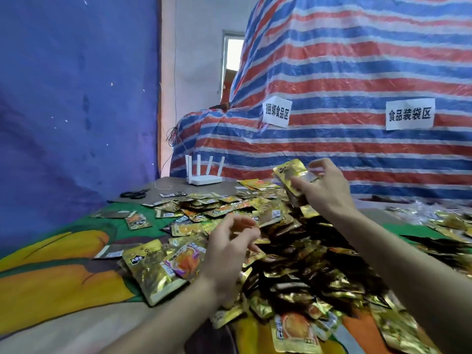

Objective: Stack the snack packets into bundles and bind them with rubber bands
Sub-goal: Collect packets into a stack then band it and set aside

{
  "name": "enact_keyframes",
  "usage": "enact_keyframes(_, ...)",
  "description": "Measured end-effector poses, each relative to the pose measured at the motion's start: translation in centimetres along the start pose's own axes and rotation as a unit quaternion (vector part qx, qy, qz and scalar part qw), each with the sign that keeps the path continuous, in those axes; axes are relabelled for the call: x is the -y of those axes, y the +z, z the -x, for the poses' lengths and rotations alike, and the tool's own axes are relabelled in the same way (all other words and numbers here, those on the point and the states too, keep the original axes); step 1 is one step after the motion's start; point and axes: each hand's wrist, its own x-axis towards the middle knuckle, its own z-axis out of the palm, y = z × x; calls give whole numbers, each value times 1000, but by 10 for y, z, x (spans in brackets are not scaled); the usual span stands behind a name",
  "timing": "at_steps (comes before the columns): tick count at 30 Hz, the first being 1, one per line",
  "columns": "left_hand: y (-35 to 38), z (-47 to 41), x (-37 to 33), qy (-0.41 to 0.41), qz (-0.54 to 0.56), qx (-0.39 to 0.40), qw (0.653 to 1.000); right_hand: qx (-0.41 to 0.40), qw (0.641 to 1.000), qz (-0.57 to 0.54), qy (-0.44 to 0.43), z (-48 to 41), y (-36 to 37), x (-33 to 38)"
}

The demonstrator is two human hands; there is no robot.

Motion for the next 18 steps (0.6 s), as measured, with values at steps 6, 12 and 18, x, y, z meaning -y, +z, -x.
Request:
enact_keyframes(6,-26,-22,10,19,-87,20,996,104,968,226,24,-15,52,-17)
enact_keyframes(12,-47,-43,21,21,-99,10,995,106,896,429,40,-6,67,-7)
enact_keyframes(18,-94,-94,23,54,-188,-46,980,111,905,409,-31,-20,82,34)
